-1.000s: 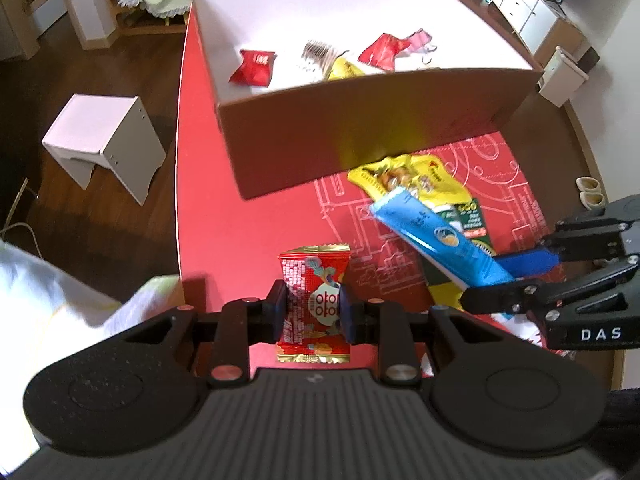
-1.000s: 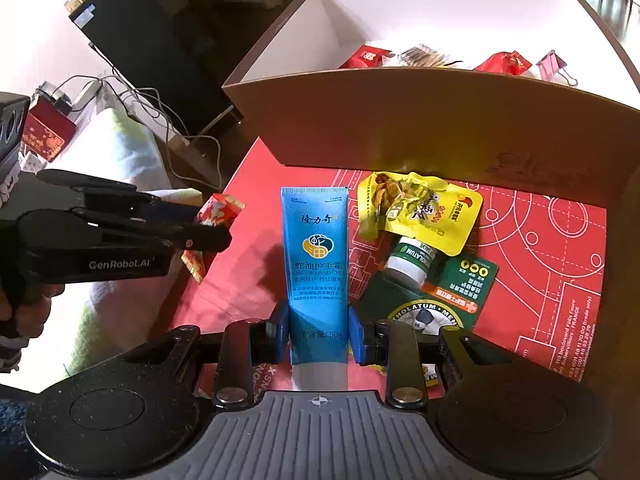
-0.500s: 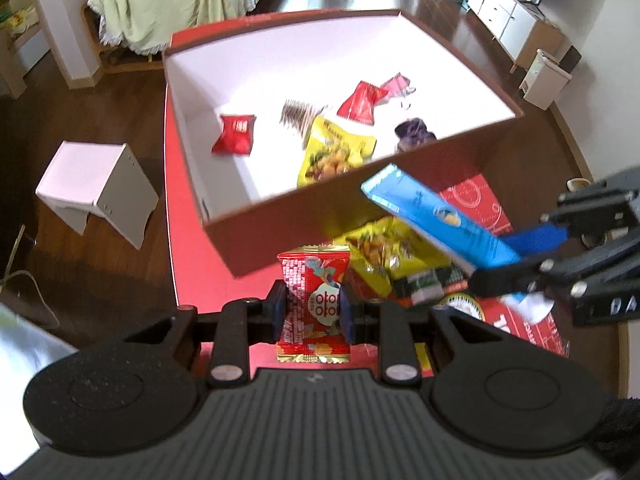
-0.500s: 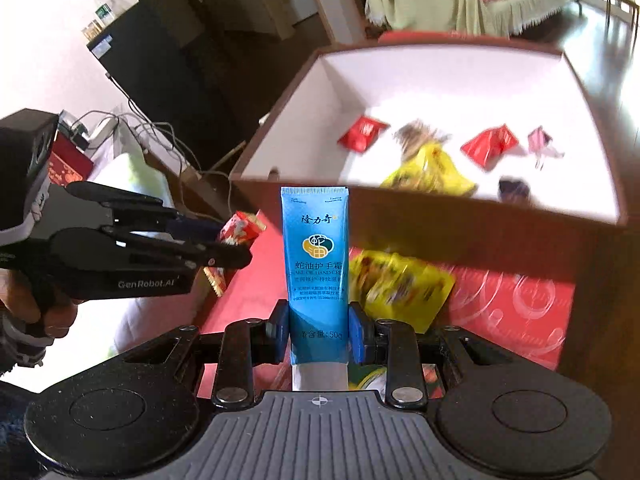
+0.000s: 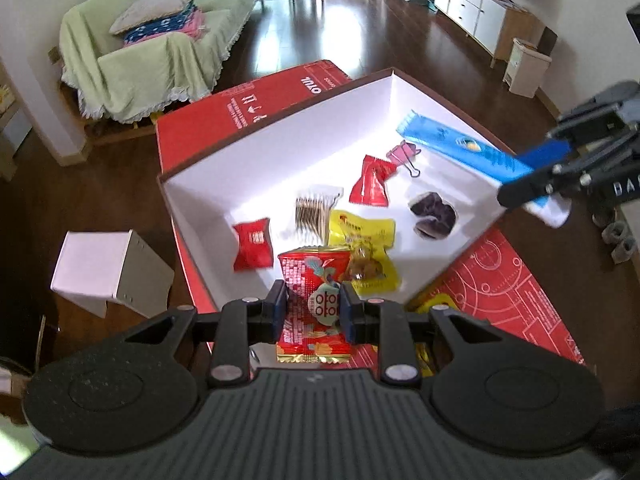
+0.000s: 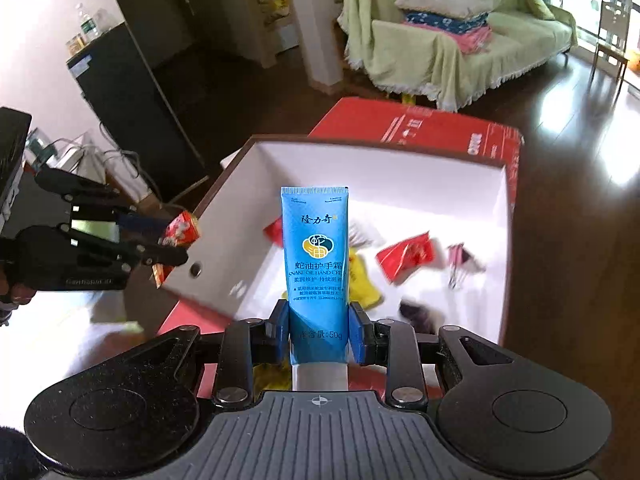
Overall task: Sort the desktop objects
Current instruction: 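Lower the candy packet and blue tube into the box, opening both tools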
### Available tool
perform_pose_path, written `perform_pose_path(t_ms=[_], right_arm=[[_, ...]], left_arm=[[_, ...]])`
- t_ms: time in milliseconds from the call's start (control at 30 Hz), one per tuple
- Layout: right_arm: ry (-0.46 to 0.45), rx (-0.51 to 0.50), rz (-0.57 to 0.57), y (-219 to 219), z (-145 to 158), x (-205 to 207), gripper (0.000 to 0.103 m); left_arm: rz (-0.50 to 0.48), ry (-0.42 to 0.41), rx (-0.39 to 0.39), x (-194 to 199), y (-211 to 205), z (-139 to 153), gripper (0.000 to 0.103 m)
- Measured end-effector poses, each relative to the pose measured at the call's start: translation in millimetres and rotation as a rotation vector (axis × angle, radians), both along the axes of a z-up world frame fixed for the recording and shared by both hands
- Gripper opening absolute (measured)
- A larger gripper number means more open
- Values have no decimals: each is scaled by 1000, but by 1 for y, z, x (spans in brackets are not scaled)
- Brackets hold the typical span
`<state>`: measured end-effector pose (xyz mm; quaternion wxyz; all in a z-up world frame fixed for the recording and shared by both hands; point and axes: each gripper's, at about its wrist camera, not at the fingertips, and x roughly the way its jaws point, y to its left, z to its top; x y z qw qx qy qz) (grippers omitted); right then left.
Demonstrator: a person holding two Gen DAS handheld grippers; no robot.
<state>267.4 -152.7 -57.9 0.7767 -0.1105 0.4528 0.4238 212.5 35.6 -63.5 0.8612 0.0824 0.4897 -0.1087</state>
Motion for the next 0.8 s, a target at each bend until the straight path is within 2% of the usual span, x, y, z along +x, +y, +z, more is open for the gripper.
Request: perform_pose_path(t_ms=[200,333,500,800], right_arm=[[43,10,-19,11,-12,27,29],[82,14,-34,19,-22,41,29],[121,15,-58,28,-36,50,29],[182,7,-106,29,-61,59,29]], left_arm=[[-42,13,36,33,-4,-5,23],[-51,46,42,51,-7,-18,23],[-43,96,61,66,-12,-40,23],[21,165,37,78,-7,-72,23]])
